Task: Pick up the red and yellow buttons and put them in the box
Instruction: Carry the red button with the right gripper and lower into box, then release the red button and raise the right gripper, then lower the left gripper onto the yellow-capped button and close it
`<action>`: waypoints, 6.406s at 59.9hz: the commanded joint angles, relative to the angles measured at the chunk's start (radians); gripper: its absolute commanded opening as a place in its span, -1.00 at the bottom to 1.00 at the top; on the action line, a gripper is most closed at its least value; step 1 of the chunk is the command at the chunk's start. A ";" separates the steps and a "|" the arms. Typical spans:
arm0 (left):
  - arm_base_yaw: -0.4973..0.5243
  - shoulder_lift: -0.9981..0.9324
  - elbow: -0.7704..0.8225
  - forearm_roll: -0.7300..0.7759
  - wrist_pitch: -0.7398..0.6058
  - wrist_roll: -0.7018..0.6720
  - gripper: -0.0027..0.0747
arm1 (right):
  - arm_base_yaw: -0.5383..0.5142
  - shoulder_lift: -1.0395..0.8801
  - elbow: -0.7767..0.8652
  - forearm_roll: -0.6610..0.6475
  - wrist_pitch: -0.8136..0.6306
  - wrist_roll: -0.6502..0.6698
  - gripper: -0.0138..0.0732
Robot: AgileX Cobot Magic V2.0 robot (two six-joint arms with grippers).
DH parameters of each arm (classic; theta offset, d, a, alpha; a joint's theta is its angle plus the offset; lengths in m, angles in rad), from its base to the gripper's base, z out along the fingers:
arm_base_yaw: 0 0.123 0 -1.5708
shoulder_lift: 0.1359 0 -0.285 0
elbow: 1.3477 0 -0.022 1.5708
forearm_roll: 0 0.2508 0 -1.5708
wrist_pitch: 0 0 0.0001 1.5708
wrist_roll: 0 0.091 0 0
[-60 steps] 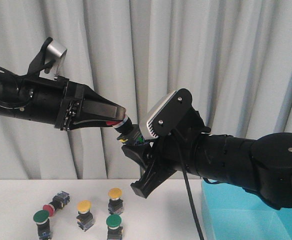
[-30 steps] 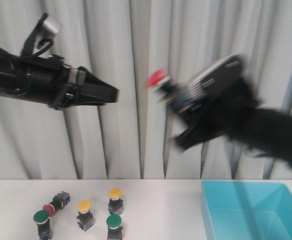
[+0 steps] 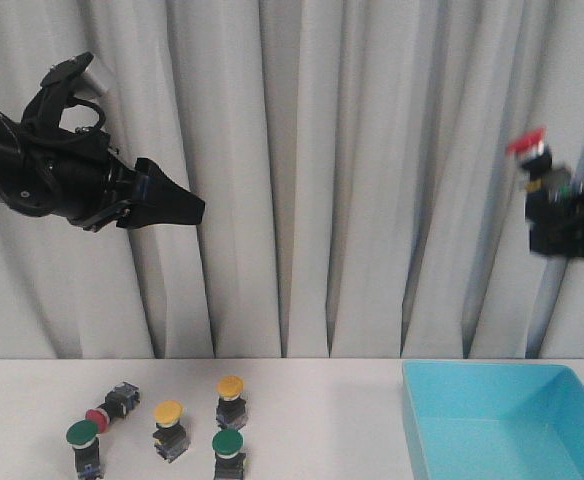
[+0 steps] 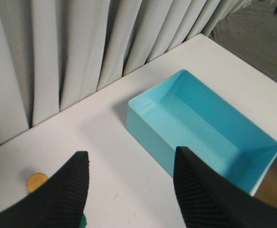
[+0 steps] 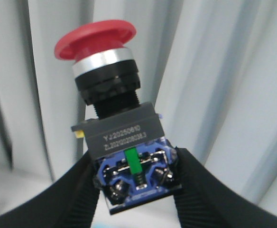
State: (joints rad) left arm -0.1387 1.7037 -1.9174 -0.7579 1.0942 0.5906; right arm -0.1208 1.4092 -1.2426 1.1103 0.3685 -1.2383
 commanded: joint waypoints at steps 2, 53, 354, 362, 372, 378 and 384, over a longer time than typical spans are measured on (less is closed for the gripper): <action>-0.002 -0.044 -0.030 0.008 -0.057 -0.021 0.09 | -0.061 0.048 0.020 -0.211 0.124 0.263 -0.69; -0.002 -0.023 -0.030 0.069 -0.031 -0.052 0.09 | -0.064 0.475 0.112 -0.498 0.291 0.544 -0.28; -0.005 0.543 -0.030 0.381 -0.135 -0.133 -0.77 | -0.067 -0.742 0.423 -0.117 0.708 0.257 -0.66; -0.005 0.541 -0.030 0.381 -0.131 -0.133 -0.95 | -0.067 -0.742 0.423 -0.117 0.708 0.257 -0.66; -0.003 0.520 -0.030 0.381 -0.132 -0.133 -0.95 | -0.067 -0.742 0.423 -0.118 0.707 0.253 -0.66; -0.003 0.496 -0.033 0.381 -0.132 -0.133 -0.95 | -0.067 -0.742 0.423 -0.118 0.704 0.253 -0.66; -0.002 0.477 -0.066 0.381 -0.104 -0.134 -0.95 | -0.067 -0.742 0.423 -0.119 0.695 0.253 -0.66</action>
State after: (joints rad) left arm -0.1387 2.2784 -1.9257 -0.3477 0.9925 0.4684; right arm -0.1840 0.6649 -0.7967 0.9378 1.1038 -0.9801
